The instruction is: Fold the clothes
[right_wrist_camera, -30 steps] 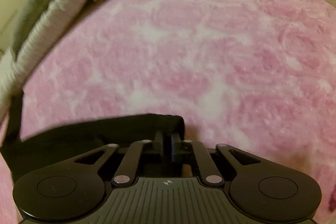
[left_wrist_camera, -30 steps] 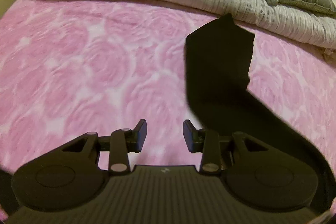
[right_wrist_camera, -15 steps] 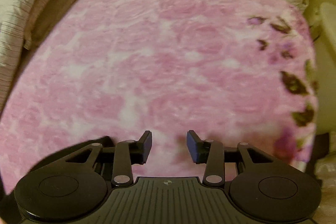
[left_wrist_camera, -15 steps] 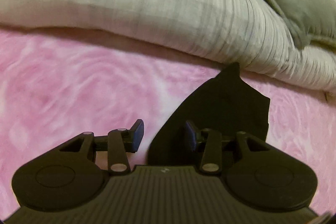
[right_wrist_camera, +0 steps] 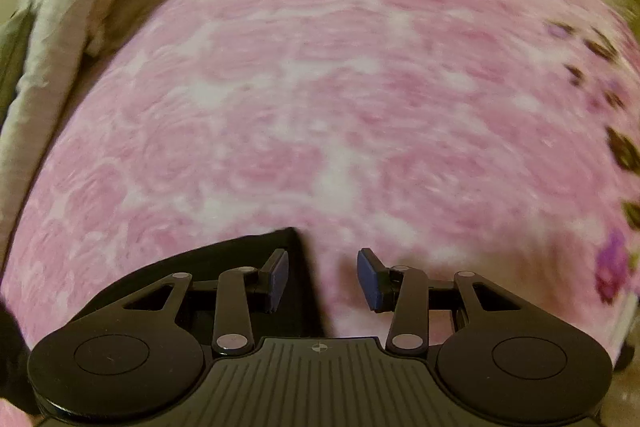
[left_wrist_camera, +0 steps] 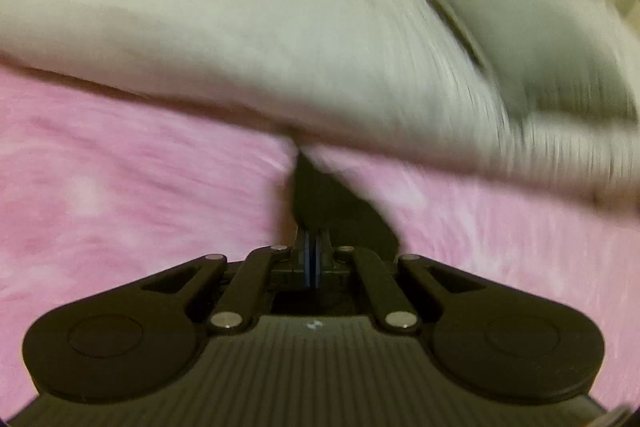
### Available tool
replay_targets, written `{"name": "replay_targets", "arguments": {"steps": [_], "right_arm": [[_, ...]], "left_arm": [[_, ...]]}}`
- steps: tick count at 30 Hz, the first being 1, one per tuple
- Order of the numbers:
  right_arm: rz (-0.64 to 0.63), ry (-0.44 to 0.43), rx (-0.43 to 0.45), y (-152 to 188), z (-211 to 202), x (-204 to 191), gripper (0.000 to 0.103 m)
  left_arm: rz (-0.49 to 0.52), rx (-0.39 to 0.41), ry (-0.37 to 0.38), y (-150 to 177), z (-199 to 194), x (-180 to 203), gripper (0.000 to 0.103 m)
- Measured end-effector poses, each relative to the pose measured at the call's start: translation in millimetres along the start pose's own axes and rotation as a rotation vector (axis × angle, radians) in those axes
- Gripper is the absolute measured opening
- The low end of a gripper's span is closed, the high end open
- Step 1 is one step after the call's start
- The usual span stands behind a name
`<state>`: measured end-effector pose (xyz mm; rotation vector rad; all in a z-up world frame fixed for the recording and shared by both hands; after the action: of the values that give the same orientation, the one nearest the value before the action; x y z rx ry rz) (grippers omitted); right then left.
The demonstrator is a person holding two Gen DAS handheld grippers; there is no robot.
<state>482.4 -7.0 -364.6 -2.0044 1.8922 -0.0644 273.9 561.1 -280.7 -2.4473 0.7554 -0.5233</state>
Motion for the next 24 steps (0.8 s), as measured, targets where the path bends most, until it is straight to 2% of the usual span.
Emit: {"name": "replay_targets", "arguments": {"steps": [2,4,5,6,7,8,9,10,11,12,13,18,22,24], "right_arm": [[-0.029,-0.014,-0.009,-1.8,2.7,-8.3,0.042],[-0.046,-0.026,-0.02,-1.5,6.1,-15.4,0.042],[-0.045,-0.03,-0.03,0.9,8.7,-17.9,0.042],[-0.043,-0.035,-0.041,3.4,11.2,-20.3,0.042],[-0.043,-0.047,-0.053,7.6,13.1,-24.0,0.042],[-0.045,-0.061,-0.065,12.2,14.7,-28.1,0.042],[-0.051,-0.073,-0.074,16.9,15.2,-31.4,0.042],[-0.063,-0.08,-0.081,21.5,14.7,-35.4,0.042],[-0.08,-0.087,-0.088,26.5,13.0,-39.8,0.042],[-0.099,-0.094,-0.092,30.9,11.1,-42.9,0.042],[-0.117,-0.103,-0.095,35.1,9.1,-45.7,0.042],[-0.181,-0.076,-0.109,55.7,1.9,-45.9,0.042],[-0.175,-0.084,-0.128,77.4,-1.3,-50.8,0.042],[-0.17,-0.089,-0.137,88.5,-2.9,-53.5,0.042]], "left_arm": [[-0.038,0.041,-0.046,-21.4,-43.2,-15.9,0.003],[-0.056,0.066,-0.085,-43.9,-64.6,-24.3,0.004],[-0.037,0.11,-0.115,-55.1,-69.3,-24.3,0.005],[0.025,0.13,-0.178,-66.1,-65.2,-20.8,0.011],[0.087,0.1,-0.228,-72.5,-53.5,-16.5,0.045],[0.104,0.04,-0.27,-71.0,-36.2,-21.7,0.062],[0.116,-0.025,-0.312,-68.7,-18.5,-28.3,0.057],[0.127,-0.089,-0.353,-66.3,-1.0,-34.8,0.044],[0.112,-0.144,-0.338,-57.3,8.6,-43.8,0.032],[0.091,-0.149,-0.297,-45.5,6.8,-52.3,0.03],[0.069,-0.147,-0.255,-33.5,3.5,-60.6,0.03],[-0.135,-0.168,-0.148,51.7,-42.2,-140.3,0.033],[-0.327,-0.239,-0.144,125.0,-61.1,-187.3,0.037],[-0.475,-0.253,-0.115,157.7,-57.8,-205.9,0.037]]}}
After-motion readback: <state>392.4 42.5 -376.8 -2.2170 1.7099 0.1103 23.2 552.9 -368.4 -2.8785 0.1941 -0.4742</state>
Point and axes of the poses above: each gripper's, at about its wrist camera, not at the fingertips, and z roughly the way its jaws point, x to its right, y to its underside, the point moved 5 cm from there along z, roughly the way its jaws point, and after that the axes turned 2 degrees about -x, right-handed, at the moved point
